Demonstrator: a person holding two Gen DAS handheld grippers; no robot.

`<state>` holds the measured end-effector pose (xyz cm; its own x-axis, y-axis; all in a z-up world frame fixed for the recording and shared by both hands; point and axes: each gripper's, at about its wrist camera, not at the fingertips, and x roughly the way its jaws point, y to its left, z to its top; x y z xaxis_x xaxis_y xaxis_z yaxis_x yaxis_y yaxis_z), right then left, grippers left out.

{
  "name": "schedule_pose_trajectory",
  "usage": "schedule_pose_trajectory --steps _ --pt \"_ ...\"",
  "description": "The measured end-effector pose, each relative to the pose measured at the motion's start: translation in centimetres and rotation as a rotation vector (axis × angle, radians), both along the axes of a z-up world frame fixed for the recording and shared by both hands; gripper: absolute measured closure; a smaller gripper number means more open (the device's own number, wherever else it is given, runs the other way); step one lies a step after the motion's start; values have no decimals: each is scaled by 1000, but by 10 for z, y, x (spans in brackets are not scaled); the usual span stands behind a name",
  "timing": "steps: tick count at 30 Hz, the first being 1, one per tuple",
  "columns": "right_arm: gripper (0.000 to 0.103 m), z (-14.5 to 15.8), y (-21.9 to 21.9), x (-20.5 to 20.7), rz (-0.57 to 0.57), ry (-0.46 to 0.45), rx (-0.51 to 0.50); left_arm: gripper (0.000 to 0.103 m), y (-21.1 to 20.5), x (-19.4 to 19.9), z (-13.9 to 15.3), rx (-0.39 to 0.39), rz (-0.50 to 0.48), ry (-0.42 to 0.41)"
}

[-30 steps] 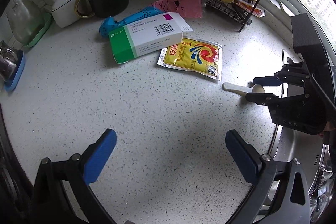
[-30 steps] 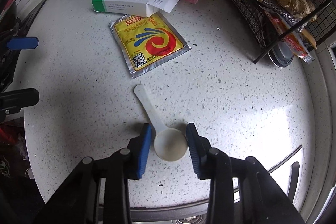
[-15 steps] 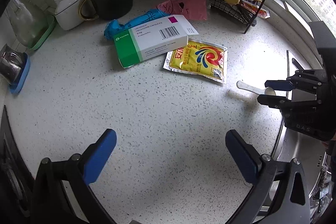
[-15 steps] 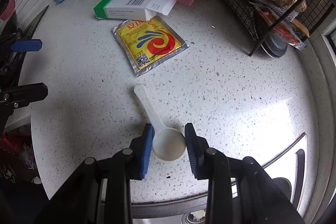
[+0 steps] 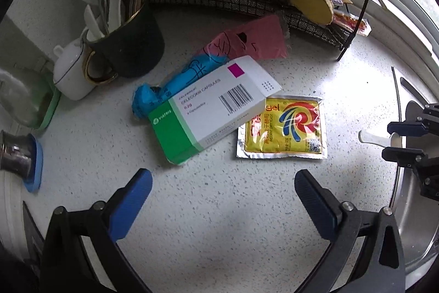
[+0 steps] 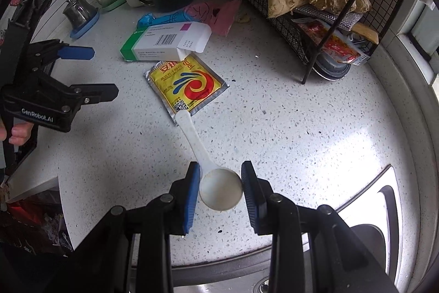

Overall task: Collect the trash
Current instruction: 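Grasp the green-white medicine box with the left tool while the right holds the spoon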

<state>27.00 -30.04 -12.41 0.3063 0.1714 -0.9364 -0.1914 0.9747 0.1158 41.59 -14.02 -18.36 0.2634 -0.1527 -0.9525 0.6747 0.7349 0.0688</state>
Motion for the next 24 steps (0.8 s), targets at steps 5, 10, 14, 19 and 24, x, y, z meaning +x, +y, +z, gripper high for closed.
schedule_pose_trajectory --steps 5,10,14,19,24 --pt "74 9 -7 0 -25 5 8 0 -16 29 -5 -3 -163 15" --pt "74 10 -14 -2 -52 7 22 0 -25 51 -16 -2 -281 39" --pt "74 9 -18 -3 -70 15 30 0 -35 65 -27 16 -371 46" --pt "74 6 -19 -3 -74 25 31 4 -42 72 -45 47 -418 81" --pt "74 7 -21 -4 -83 26 42 26 -48 58 -45 37 -487 172"
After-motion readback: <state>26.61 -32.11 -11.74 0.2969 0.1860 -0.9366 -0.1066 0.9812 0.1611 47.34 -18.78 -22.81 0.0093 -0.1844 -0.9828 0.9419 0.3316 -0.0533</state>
